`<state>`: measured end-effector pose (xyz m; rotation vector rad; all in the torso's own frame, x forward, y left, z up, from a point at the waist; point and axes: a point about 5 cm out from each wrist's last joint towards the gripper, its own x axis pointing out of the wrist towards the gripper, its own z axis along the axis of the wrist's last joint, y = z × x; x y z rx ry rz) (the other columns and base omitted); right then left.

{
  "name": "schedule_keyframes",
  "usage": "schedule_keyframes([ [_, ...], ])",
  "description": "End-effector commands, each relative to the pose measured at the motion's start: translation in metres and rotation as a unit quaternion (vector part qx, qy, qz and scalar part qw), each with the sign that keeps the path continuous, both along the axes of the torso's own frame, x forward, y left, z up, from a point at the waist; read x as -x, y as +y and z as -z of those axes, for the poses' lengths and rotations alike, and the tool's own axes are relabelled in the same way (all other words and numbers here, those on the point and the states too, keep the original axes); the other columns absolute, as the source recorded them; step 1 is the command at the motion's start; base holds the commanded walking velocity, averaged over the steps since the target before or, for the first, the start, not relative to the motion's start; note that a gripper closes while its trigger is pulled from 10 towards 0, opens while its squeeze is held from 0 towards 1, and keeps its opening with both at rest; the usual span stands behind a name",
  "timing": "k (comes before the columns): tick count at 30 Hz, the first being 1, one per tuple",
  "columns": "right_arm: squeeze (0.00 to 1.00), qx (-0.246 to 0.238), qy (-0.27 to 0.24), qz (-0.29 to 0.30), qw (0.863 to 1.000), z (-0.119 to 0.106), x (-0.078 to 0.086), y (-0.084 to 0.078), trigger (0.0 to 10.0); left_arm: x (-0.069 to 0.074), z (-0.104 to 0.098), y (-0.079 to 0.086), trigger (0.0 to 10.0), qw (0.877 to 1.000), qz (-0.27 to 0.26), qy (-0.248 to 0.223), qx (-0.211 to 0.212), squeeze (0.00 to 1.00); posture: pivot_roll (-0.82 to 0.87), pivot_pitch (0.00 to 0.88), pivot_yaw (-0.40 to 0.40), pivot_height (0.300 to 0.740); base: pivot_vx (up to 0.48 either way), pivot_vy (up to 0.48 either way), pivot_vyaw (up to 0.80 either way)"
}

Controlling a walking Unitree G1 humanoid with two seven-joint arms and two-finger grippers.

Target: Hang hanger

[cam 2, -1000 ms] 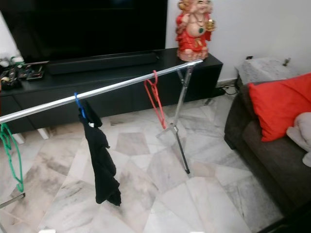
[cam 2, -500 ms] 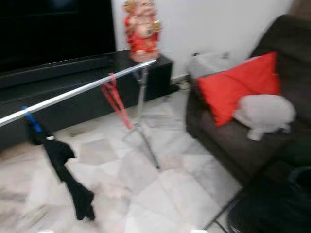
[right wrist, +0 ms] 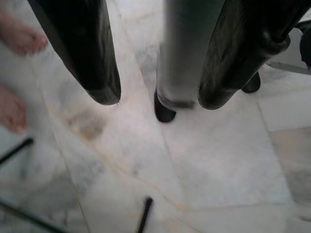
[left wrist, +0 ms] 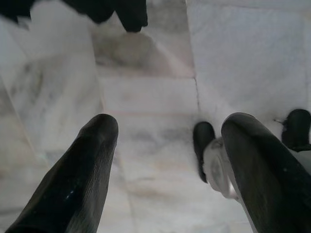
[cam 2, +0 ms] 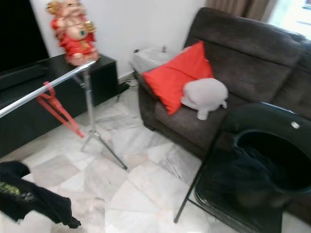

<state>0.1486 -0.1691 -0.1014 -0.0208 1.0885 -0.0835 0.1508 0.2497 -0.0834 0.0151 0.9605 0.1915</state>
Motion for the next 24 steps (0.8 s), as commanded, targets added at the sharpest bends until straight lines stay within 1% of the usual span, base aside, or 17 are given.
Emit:
schedule_keyframes([
  [1, 0.00, -0.001, 0.001, 0.003, 1.000, -0.0002, -0.0010, 0.0014, 10.0, 0.0037, 0.0009, 0.0024, 10.0, 1.000, 0.008, 0.010, -0.005, 0.00, 0.02, 0.047, 0.034, 0.740, 0.000, 0.000, -0.79],
  [13, 0.00, -0.001, 0.000, 0.004, 1.000, 0.0000, -0.0006, 0.0019, 10.0, 0.0038, 0.0008, 0.0027, 10.0, 1.000, 0.015, 0.011, -0.007, 0.00, 0.02, 0.035, 0.036, 0.740, 0.000, 0.000, -0.79],
  [24, 0.00, 0.000, 0.001, 0.000, 1.000, 0.0003, 0.0004, 0.0017, 10.0, 0.0050, 0.0014, 0.0022, 10.0, 1.000, 0.018, 0.013, -0.008, 0.00, 0.02, 0.005, 0.039, 0.740, 0.000, 0.000, -0.79],
])
